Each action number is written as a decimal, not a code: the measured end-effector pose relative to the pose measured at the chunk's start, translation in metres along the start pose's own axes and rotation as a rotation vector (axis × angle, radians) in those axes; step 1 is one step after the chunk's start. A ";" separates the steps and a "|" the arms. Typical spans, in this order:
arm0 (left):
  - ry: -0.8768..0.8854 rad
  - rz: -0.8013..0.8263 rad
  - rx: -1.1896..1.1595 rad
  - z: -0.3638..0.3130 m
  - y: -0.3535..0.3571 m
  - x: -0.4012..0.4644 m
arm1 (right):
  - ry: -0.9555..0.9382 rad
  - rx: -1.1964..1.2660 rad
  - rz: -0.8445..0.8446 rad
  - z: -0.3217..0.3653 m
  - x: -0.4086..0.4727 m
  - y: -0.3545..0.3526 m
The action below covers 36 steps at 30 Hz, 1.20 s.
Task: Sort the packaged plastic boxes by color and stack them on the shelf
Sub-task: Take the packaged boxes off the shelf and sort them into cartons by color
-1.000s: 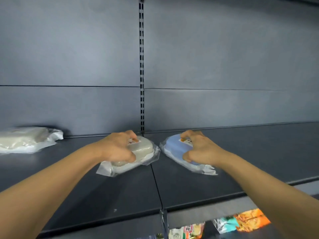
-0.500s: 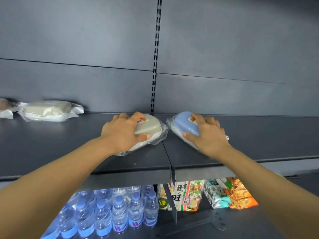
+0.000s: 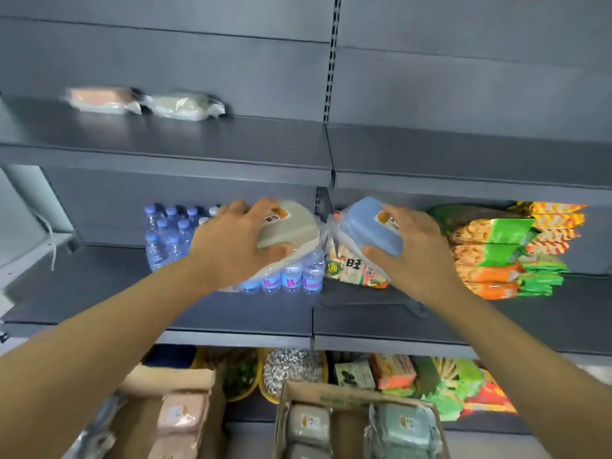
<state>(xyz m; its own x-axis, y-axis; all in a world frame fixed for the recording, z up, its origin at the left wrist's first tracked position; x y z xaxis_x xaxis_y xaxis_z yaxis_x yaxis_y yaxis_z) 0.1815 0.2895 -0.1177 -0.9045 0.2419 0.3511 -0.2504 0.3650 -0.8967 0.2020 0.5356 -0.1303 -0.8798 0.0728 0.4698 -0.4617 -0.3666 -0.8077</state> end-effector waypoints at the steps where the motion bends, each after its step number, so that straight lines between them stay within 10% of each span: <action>1: -0.003 0.049 0.000 0.001 0.016 -0.015 | 0.010 0.000 0.034 -0.008 -0.018 0.011; 19: 0.138 0.771 -0.041 0.020 0.353 -0.185 | 0.444 -0.130 0.429 -0.163 -0.266 0.191; 36: 0.233 0.632 0.193 0.051 0.610 -0.181 | 0.468 0.041 0.376 -0.239 -0.295 0.349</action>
<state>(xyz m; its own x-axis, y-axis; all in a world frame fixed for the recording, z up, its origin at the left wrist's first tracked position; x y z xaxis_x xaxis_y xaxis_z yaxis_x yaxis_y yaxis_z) 0.1746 0.4229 -0.7420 -0.8048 0.5496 -0.2240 0.2225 -0.0704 -0.9724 0.2734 0.6080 -0.6359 -0.9425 0.3289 -0.0598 -0.1128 -0.4812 -0.8693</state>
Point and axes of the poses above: each hand's wrist, its own x-axis towards the middle knuckle, its own y-axis out of the palm, z = x × y, the point moved 9 cm from there along x, towards the middle knuckle, and after that the axes turned 2 degrees about -z, right-handed, at the moved point
